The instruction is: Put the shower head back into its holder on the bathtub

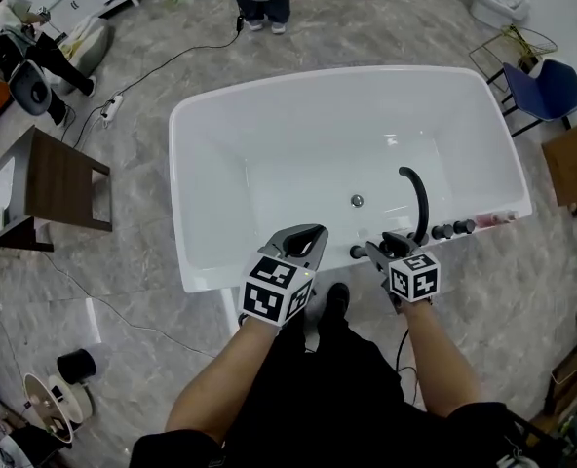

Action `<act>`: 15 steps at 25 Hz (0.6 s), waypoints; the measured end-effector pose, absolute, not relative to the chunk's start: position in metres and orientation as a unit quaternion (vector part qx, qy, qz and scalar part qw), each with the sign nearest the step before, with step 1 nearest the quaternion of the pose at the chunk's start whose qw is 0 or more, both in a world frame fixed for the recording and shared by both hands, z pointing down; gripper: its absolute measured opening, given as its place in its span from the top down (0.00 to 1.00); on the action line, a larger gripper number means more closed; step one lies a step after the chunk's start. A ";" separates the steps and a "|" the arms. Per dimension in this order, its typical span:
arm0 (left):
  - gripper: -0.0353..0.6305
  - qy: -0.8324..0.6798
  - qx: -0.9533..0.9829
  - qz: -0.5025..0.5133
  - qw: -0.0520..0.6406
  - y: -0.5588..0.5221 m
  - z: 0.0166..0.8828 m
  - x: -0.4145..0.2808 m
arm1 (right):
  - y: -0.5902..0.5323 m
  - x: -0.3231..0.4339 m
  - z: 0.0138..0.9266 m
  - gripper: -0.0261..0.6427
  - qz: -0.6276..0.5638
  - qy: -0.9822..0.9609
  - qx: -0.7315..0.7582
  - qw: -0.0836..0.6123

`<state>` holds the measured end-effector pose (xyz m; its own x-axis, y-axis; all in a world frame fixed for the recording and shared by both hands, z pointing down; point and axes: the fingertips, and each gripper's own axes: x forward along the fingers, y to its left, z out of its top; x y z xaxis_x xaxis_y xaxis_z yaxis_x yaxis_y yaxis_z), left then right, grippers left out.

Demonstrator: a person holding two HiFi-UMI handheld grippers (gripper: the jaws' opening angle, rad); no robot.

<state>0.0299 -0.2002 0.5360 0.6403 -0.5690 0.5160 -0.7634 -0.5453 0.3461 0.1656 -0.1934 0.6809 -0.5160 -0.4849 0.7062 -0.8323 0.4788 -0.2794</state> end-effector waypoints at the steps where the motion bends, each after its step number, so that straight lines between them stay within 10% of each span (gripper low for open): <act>1: 0.91 -0.384 0.864 0.173 0.276 -0.199 0.534 0.029 | -0.192 0.168 0.676 0.65 0.309 -0.812 0.411 0.276; 15: 0.91 -0.340 0.899 0.167 0.220 -0.177 0.517 0.016 | -0.145 0.180 0.597 0.78 0.248 -0.803 0.481 0.251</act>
<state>0.0161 -0.1773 0.5173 0.7132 -0.5376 0.4499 -0.6847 -0.6718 0.2827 0.1803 -0.1449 0.5972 -0.4116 -0.6469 0.6419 -0.8965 0.4142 -0.1574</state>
